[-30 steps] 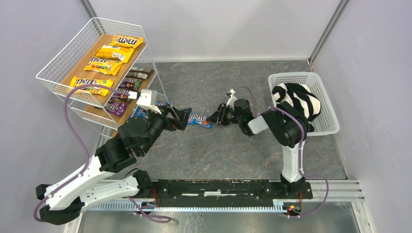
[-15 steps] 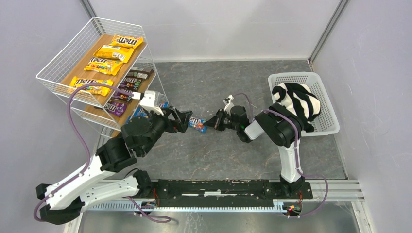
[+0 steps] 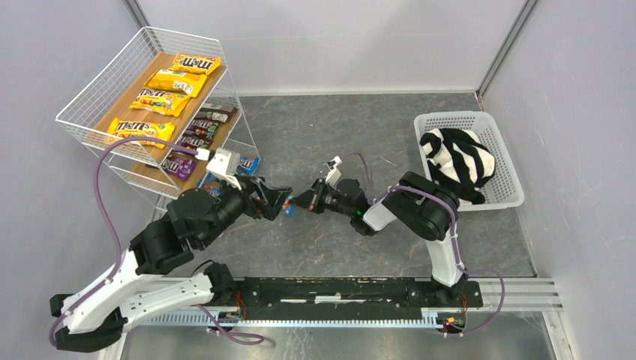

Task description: Place and organize the candy bags onto the shelf

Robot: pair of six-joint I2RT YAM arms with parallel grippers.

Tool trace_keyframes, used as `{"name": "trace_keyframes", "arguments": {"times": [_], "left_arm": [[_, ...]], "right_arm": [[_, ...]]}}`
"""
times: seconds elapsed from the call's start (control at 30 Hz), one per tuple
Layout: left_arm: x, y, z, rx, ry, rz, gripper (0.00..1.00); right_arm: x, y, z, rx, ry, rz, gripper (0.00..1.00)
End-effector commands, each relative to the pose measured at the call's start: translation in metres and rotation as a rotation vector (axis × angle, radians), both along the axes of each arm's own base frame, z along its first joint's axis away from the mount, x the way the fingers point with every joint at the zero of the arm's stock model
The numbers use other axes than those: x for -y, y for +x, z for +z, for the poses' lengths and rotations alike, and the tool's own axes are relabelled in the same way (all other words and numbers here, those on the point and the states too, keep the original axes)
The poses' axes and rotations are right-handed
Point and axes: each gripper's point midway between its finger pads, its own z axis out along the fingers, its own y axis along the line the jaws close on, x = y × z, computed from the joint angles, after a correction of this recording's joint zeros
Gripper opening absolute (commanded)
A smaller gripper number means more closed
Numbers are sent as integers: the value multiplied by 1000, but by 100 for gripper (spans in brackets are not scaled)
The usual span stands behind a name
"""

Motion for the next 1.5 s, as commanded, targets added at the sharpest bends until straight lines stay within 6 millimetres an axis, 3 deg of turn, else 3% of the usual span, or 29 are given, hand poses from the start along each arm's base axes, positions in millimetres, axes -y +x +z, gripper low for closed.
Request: {"name": "trace_keyframes", "arguments": {"times": [0.0, 0.2, 0.5, 0.73, 1.1, 1.33, 1.47], "left_arm": [[6, -19, 10, -29, -28, -104, 92], [3, -34, 12, -34, -36, -165, 92], [-15, -50, 38, 6, -120, -191, 92], [-26, -55, 44, 25, -139, -184, 92], [-34, -60, 60, 65, -182, -184, 93], [-36, -60, 56, 60, -176, -179, 93], [-38, -59, 54, 56, -177, -171, 94]], "right_arm": [[-33, 4, 57, 96, 110, -35, 0], [-91, -2, 66, 125, 76, -39, 0], [-169, -2, 74, 105, 95, -56, 0], [-210, -9, 56, 95, 38, -56, 0], [-250, -23, 26, 71, -14, -37, 2], [-252, -25, 14, 70, -52, -44, 8], [-250, -28, 21, 93, -63, -28, 19]]}}
